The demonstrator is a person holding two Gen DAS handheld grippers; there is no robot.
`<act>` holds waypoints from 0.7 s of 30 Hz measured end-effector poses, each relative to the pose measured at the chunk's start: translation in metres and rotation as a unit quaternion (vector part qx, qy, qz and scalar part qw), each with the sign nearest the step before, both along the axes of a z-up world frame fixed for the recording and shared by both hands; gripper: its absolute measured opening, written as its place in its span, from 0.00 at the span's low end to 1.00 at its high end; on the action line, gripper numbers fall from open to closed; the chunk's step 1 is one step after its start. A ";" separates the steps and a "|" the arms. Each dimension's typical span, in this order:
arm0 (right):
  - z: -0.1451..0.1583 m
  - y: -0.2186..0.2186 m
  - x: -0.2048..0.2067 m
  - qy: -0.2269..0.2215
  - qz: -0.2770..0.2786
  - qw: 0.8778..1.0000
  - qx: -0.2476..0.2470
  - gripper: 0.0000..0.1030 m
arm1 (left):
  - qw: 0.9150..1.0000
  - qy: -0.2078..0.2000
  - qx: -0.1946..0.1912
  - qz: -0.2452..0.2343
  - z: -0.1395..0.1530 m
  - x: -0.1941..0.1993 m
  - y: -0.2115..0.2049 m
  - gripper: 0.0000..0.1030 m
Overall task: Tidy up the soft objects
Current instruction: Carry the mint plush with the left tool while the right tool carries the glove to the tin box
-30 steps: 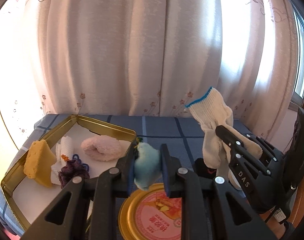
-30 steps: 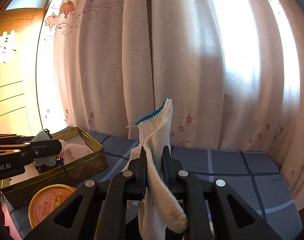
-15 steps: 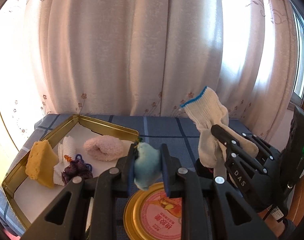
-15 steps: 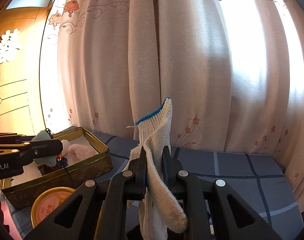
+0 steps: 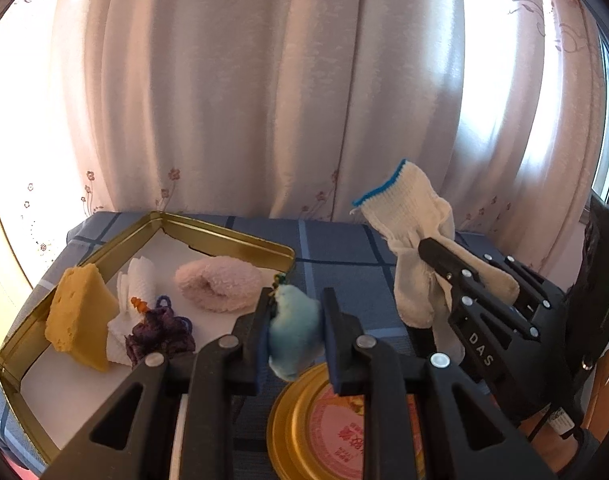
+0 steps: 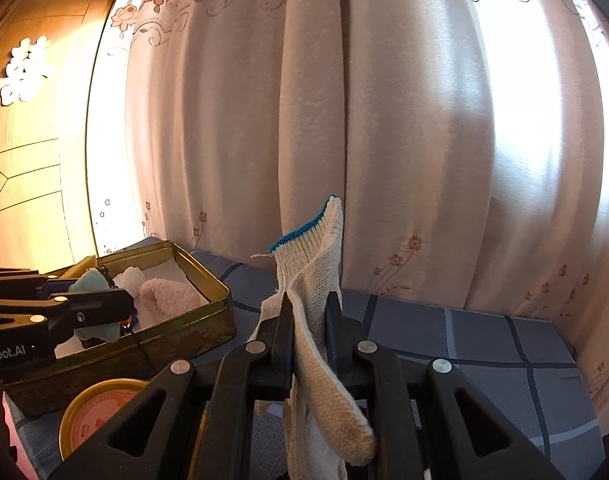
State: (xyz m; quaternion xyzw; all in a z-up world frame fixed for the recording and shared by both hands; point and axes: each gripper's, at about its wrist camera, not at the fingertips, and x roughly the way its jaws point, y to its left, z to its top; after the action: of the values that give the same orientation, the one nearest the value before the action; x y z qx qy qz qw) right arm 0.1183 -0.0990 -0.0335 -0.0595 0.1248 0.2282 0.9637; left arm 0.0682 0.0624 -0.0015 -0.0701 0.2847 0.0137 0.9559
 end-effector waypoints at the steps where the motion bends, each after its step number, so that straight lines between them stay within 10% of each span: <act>1: 0.000 0.001 0.001 0.001 0.001 1.000 -0.002 0.14 | 1.000 -0.001 -0.001 0.000 0.000 0.000 0.001 0.20; 21: -0.002 0.016 0.008 0.009 0.009 1.000 -0.021 0.15 | 1.000 -0.010 -0.008 0.009 0.002 -0.008 0.012 0.20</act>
State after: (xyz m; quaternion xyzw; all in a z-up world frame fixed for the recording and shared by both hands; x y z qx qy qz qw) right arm 0.1260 -0.0826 -0.0357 -0.0787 0.1374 0.2345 0.9591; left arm 0.0601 0.0743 0.0010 -0.0805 0.2745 0.0192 0.9580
